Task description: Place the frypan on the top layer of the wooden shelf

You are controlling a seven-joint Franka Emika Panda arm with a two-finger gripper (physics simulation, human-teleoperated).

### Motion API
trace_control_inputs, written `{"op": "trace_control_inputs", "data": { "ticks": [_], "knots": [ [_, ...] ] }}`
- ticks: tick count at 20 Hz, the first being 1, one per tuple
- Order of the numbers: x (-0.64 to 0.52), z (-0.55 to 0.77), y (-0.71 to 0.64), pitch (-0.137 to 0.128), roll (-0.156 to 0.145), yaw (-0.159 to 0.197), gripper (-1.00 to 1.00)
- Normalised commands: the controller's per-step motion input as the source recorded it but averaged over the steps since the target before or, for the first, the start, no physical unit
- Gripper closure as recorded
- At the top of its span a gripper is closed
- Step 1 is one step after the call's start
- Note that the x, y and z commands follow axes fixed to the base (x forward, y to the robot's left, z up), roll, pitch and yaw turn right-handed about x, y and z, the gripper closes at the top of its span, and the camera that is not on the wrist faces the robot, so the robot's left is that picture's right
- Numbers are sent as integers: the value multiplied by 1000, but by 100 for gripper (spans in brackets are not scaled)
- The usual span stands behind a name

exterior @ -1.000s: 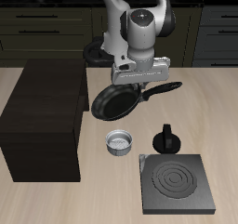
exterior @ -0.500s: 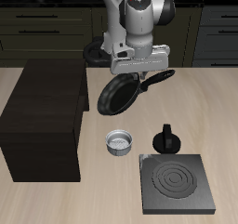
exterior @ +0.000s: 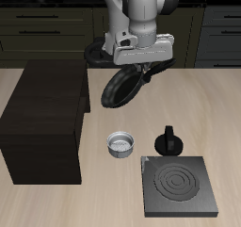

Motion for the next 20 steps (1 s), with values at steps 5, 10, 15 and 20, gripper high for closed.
{"op": "trace_control_inputs", "data": {
  "ticks": [5,10,15,20],
  "knots": [
    [7,172,45,-13,-5,6,100],
    [10,256,-8,-33,-12,-2,100],
    [-61,336,53,-51,-6,2,100],
    [22,231,10,-29,-14,0,100]
  ]
}}
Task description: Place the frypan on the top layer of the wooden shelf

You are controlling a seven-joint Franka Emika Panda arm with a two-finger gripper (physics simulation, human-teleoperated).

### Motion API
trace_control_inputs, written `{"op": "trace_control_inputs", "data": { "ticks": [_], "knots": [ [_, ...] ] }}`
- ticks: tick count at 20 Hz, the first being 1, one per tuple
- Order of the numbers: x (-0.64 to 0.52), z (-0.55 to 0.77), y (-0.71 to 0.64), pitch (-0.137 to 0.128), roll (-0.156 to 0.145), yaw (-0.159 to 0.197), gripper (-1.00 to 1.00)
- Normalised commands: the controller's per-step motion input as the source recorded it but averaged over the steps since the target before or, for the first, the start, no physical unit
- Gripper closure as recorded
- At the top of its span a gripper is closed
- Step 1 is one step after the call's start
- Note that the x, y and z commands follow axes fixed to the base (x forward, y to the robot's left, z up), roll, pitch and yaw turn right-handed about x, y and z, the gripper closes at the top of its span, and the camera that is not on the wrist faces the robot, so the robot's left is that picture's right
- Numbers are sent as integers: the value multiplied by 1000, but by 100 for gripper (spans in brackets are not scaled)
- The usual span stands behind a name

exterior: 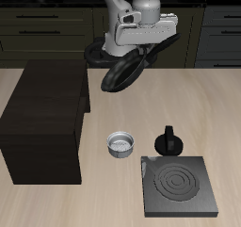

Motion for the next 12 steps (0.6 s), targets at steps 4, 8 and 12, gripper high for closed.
{"op": "trace_control_inputs", "data": {
  "ticks": [4,8,12],
  "knots": [
    [92,132,-28,-6,-28,-15,100],
    [56,143,-32,-2,-18,-28,100],
    [132,-9,-3,15,10,-12,100]
  ]
}}
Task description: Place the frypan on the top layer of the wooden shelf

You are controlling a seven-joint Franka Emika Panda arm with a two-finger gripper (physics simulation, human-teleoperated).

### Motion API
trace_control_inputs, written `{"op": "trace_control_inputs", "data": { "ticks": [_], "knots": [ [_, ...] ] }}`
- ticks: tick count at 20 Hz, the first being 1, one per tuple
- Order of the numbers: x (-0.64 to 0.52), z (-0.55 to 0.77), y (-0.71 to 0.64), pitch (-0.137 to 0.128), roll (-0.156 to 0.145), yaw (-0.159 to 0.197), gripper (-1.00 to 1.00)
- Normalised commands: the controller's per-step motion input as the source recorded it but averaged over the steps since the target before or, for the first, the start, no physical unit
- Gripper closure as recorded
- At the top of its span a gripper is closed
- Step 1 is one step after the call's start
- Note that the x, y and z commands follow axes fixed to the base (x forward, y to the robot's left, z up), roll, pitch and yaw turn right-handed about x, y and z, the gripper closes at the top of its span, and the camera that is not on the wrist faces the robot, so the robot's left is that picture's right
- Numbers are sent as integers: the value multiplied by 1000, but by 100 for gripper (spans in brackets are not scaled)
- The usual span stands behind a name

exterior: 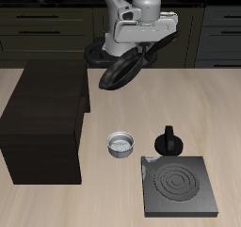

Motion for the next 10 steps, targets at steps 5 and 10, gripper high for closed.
{"op": "trace_control_inputs", "data": {
  "ticks": [5,10],
  "knots": [
    [256,27,-32,-11,-1,-31,100],
    [341,78,-15,-13,-7,-42,100]
  ]
}}
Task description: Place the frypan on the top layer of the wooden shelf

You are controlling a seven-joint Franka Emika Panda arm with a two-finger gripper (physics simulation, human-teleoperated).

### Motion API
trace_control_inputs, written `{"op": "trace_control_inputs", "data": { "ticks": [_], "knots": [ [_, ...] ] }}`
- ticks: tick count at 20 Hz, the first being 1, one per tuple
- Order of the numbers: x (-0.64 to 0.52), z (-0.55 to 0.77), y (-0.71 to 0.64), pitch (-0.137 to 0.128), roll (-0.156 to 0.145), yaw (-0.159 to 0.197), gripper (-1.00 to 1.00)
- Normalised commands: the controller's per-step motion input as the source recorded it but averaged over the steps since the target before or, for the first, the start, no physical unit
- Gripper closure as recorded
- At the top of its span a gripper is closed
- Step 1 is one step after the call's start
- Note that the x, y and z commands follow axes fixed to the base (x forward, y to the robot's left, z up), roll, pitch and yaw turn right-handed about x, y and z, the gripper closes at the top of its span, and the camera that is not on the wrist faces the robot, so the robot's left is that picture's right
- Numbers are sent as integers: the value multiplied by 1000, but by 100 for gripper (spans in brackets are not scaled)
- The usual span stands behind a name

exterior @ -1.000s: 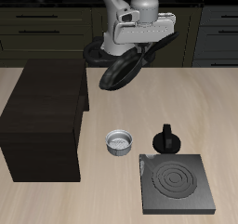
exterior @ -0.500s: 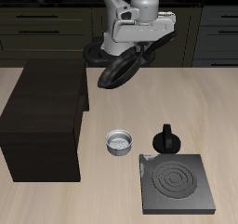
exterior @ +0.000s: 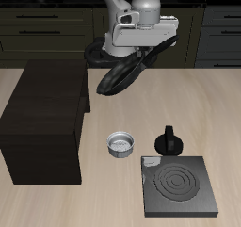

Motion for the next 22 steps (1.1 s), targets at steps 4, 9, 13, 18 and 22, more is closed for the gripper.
{"op": "trace_control_inputs", "data": {
  "ticks": [4,9,13,18,22],
  "knots": [
    [423,92,-6,3,-34,-27,100],
    [366,70,43,-2,-21,8,100],
    [283,235,11,-53,-52,-15,100],
    [222,146,-43,-20,-41,-6,100],
    [284,68,40,10,22,-10,100]
  ]
}}
